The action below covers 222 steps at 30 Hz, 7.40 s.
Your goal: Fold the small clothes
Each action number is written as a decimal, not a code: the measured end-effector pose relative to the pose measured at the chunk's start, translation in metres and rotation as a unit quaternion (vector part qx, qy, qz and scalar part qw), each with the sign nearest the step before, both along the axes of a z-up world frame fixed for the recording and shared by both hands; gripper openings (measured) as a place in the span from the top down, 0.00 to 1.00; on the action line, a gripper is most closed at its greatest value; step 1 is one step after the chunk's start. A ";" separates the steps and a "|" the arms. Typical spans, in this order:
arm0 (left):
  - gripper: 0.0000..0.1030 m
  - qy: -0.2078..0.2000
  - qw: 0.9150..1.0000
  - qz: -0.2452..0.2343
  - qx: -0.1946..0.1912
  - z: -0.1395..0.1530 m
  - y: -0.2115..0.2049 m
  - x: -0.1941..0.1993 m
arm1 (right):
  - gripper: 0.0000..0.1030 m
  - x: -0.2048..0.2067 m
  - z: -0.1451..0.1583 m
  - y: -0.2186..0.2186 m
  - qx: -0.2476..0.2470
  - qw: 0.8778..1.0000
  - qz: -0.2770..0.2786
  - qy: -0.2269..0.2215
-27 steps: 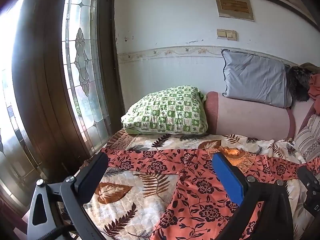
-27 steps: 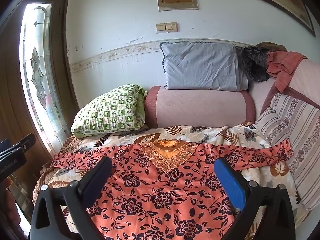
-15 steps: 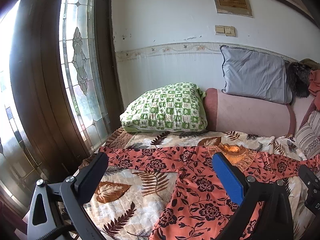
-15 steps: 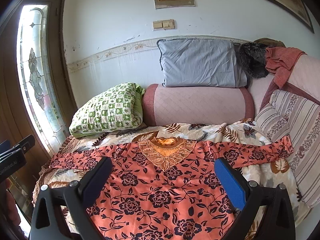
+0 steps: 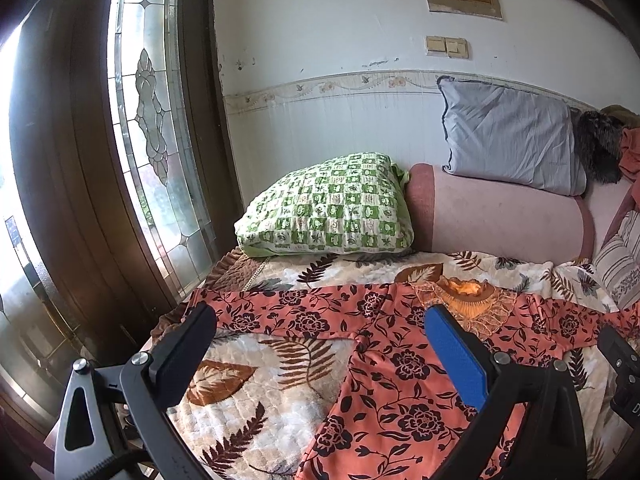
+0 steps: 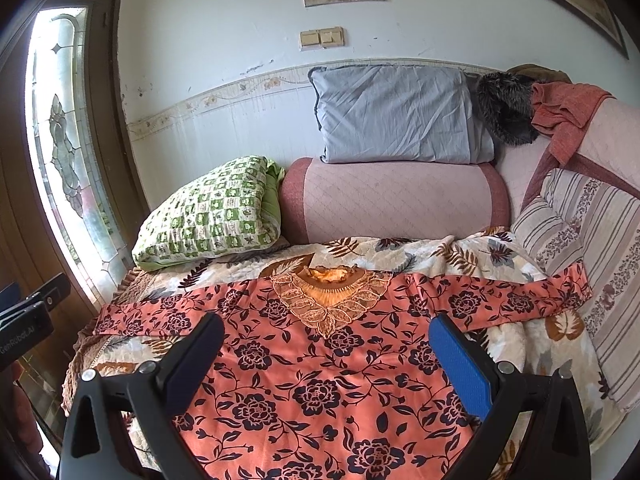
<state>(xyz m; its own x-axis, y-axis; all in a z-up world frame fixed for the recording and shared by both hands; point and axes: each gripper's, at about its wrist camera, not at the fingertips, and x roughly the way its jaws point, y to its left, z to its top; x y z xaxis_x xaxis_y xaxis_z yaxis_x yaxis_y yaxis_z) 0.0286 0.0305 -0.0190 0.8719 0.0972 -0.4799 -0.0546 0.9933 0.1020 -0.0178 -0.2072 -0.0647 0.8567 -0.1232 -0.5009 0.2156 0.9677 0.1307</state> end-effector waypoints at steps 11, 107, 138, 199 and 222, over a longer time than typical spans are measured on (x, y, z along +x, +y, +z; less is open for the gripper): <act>0.00 0.021 1.000 -0.005 0.010 -0.020 -0.013 0.028 | 0.00 0.026 -0.022 -0.013 0.017 1.000 -0.006 0.017; 0.00 0.108 0.979 -0.149 0.084 -0.224 -0.199 0.195 | 0.67 0.183 -0.232 -0.316 0.361 0.926 -0.063 0.087; 0.00 0.298 0.950 0.091 -0.022 -0.250 -0.120 0.308 | 0.65 0.192 -0.255 -0.303 0.432 0.897 -0.031 0.092; 0.73 0.146 0.833 0.265 -0.463 -0.286 0.279 0.279 | 0.39 0.250 -0.273 -0.216 0.282 0.941 0.050 0.183; 0.94 0.107 0.971 -0.132 -0.168 -0.093 -0.075 0.285 | 0.46 0.208 -0.234 -0.291 0.354 0.931 -0.031 0.082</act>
